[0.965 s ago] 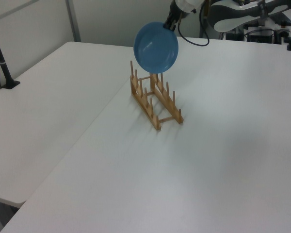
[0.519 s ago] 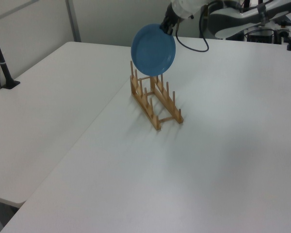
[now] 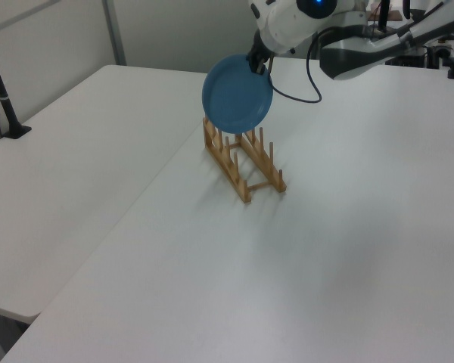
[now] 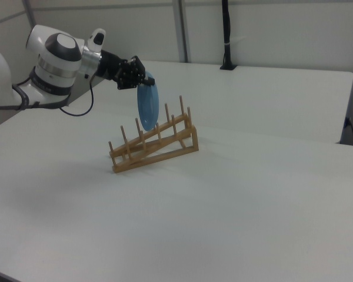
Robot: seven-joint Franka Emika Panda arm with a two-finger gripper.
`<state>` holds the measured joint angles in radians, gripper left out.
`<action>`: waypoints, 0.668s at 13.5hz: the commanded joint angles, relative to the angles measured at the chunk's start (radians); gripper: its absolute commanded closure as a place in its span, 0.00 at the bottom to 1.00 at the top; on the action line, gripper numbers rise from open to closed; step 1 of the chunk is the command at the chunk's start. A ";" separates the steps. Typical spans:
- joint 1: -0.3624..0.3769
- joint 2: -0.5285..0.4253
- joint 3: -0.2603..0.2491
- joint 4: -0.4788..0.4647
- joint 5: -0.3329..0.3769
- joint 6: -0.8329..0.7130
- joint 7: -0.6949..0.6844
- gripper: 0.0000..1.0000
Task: Place plate in plate rack
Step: 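Carry the upright plate over the rack and lower it between pegs, then open the gripper and raise it away from the plate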
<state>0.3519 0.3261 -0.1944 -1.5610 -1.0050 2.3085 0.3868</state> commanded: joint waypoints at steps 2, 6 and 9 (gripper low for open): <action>0.035 0.004 -0.014 -0.050 -0.057 -0.050 0.050 1.00; 0.048 0.040 -0.005 -0.053 -0.057 -0.078 0.063 0.87; 0.048 0.047 0.003 -0.057 -0.055 -0.077 0.173 0.00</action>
<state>0.3852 0.3792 -0.1935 -1.6047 -1.0375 2.2559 0.4524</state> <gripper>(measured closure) 0.872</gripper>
